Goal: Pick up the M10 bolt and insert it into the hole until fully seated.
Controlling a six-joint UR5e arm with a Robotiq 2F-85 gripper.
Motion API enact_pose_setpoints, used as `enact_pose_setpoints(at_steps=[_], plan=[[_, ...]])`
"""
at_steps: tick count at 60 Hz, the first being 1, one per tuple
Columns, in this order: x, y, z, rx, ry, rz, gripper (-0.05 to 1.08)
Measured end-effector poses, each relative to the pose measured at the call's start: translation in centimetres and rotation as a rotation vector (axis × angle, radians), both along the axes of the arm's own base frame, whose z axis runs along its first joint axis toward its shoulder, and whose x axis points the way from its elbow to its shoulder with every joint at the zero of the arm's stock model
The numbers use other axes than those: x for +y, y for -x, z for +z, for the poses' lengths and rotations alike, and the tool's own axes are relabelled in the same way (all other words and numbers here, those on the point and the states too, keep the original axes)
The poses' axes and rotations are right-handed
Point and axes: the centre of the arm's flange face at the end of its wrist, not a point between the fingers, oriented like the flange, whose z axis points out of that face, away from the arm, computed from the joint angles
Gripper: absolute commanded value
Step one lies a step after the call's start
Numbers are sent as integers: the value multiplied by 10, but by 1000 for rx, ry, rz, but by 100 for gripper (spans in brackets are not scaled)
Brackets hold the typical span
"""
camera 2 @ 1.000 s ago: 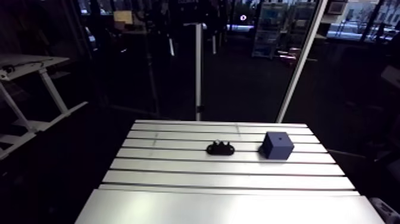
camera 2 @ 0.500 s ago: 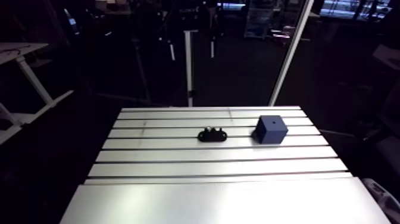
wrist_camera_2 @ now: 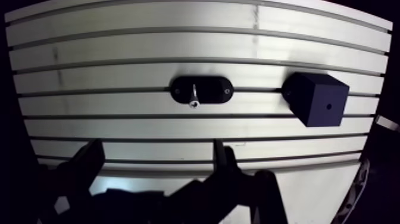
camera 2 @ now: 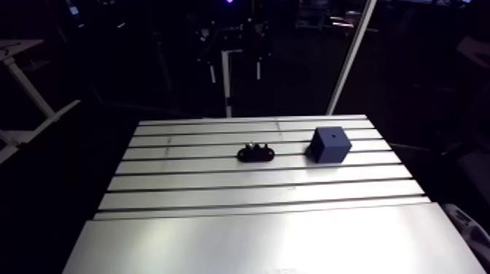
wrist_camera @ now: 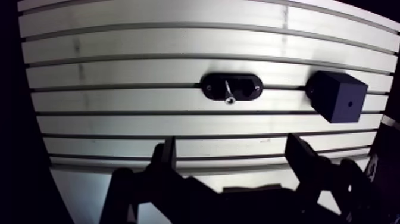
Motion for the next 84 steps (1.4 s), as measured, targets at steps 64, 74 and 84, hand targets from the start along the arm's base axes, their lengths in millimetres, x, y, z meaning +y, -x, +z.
enact_pose_setpoints(at_steps=[64,74,84], plan=[[43,-11,-90,-81,71,-50,1],[42,-13,-96,-85,73,-49,1],[42,-13,-105,-99,76,-50,1]])
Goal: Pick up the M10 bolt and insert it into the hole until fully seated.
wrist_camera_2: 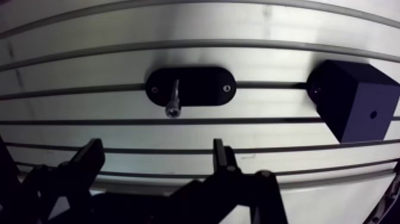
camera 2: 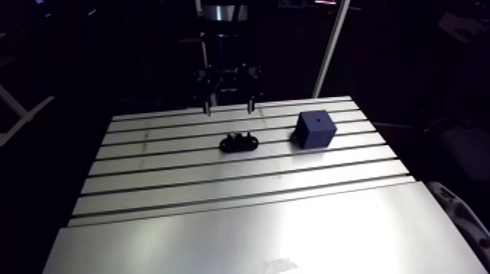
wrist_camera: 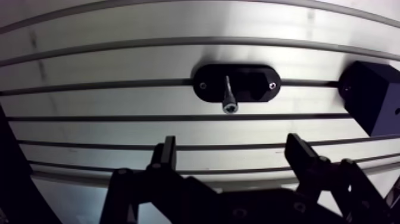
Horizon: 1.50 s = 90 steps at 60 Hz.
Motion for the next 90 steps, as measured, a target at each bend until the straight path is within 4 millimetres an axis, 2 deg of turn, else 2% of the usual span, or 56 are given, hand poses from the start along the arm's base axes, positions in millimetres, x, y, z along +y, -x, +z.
enact_pose_setpoints(at_steps=[7,18,39,60,90], plan=[[1,0,-8,-13,3,0,5],[3,2,-20,-25,6,11,20],[3,2,-34,-39,3,17,35],[2,1,-41,-52,0,14,40],[3,4,-49,-49,-1,20,42]])
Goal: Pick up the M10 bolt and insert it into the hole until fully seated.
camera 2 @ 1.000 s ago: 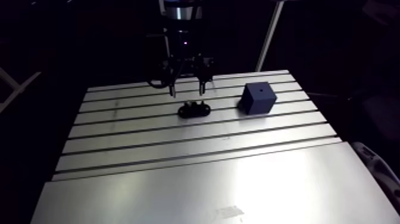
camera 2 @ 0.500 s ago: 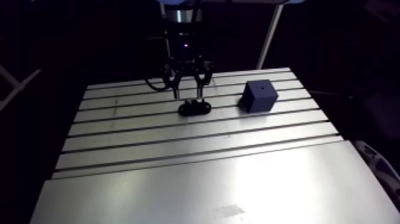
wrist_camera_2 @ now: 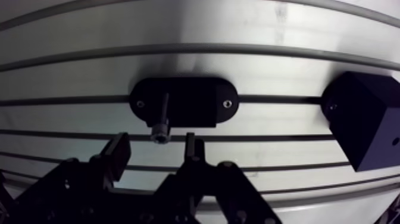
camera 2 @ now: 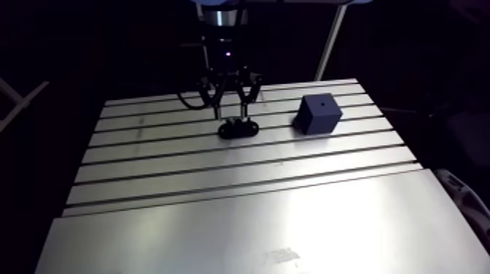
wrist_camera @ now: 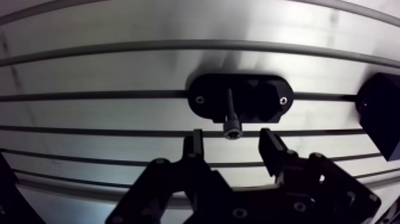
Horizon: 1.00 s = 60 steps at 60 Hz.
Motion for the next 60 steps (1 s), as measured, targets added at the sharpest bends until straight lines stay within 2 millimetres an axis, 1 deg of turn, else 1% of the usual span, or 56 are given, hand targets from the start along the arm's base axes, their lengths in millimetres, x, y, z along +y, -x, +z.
enact_pose_setpoints(at_steps=[16,60], plan=[[1,4,-2,8,-1,3,43],[1,5,-8,-1,0,6,46]])
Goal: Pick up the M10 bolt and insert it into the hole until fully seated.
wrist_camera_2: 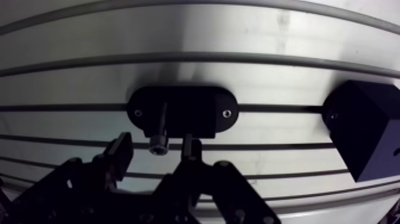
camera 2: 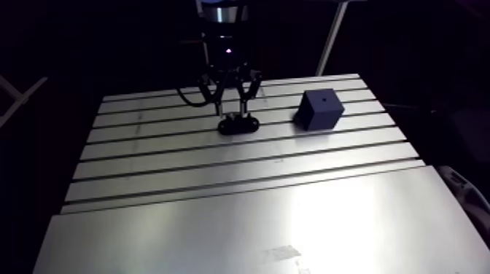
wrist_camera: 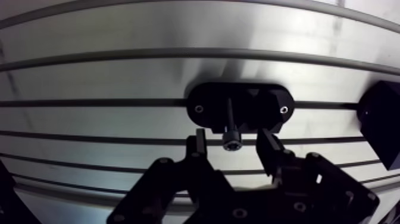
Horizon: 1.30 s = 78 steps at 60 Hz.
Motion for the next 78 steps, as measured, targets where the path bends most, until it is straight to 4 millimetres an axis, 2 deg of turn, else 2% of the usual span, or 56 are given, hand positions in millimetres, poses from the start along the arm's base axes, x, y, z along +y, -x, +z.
enact_pose_setpoints(at_steps=[56,78], plan=[[-1,-2,-1,-7,-24,9,49],[-2,-3,-1,-7,-24,9,55]])
